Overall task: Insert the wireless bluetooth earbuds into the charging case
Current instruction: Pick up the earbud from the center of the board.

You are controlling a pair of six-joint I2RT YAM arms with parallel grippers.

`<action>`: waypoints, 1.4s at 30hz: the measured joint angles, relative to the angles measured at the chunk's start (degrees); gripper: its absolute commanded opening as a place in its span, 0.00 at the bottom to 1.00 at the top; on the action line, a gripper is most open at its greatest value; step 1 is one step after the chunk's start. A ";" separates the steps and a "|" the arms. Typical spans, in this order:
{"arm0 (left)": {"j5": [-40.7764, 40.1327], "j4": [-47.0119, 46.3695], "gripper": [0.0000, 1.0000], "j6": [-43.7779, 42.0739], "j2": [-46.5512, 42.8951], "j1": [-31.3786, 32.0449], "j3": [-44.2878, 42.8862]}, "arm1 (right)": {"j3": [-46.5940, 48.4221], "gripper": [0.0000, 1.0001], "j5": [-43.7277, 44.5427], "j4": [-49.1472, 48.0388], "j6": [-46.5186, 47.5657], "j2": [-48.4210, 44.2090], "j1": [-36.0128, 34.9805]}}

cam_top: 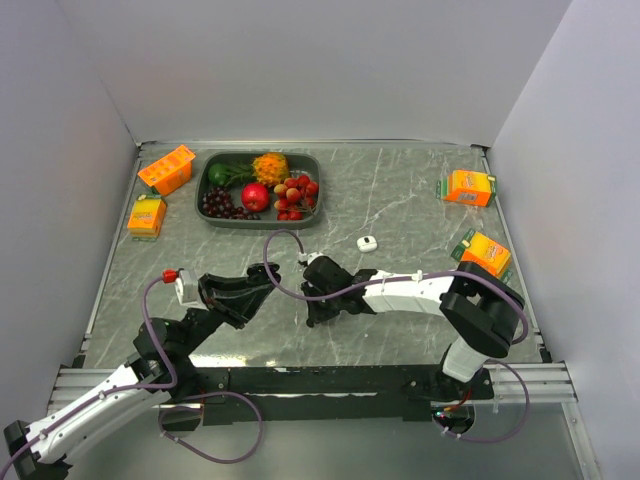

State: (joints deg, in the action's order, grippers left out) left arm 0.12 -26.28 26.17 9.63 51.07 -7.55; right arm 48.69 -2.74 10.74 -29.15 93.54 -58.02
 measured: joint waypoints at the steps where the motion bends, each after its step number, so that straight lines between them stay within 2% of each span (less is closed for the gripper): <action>1: 0.00 0.00 0.01 0.02 -0.15 0.00 0.07 | 0.00 0.15 0.09 0.00 -0.04 0.00 -0.09; 5: 0.02 0.02 0.01 0.00 -0.22 0.00 0.20 | 0.00 0.00 0.15 0.04 -0.26 0.00 -0.11; 13: 0.02 -0.02 0.01 0.02 -0.44 0.00 0.26 | -0.72 0.00 -0.11 1.92 -1.44 -2.16 -0.24; 19: 0.00 -0.20 0.01 0.00 -0.39 0.00 0.26 | -2.64 0.00 0.98 2.64 -4.52 -11.61 0.55; 24: 0.00 -0.92 0.01 0.02 0.66 0.00 0.26 | -2.84 0.00 6.01 1.90 -6.75 -20.98 0.92; 28: -0.63 -2.45 0.01 0.02 2.43 0.00 0.55 | -3.50 0.00 14.40 0.90 -11.69 -27.06 0.92; 32: -1.88 -3.50 0.01 0.00 4.52 0.00 0.68 | -3.48 0.00 23.61 4.87 -21.20 -25.55 2.16; 35: -2.62 -3.69 0.01 -0.02 5.20 0.00 0.68 | -3.48 0.00 26.93 9.51 -28.98 -22.03 4.70; 42: -3.74 -4.50 0.01 0.00 5.40 0.00 0.68 | -3.61 0.00 26.38 16.04 -41.48 -12.90 10.47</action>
State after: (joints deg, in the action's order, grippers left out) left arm -3.62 -30.79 26.17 15.03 51.07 -6.87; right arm 45.08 23.64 26.79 -70.63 80.64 -47.55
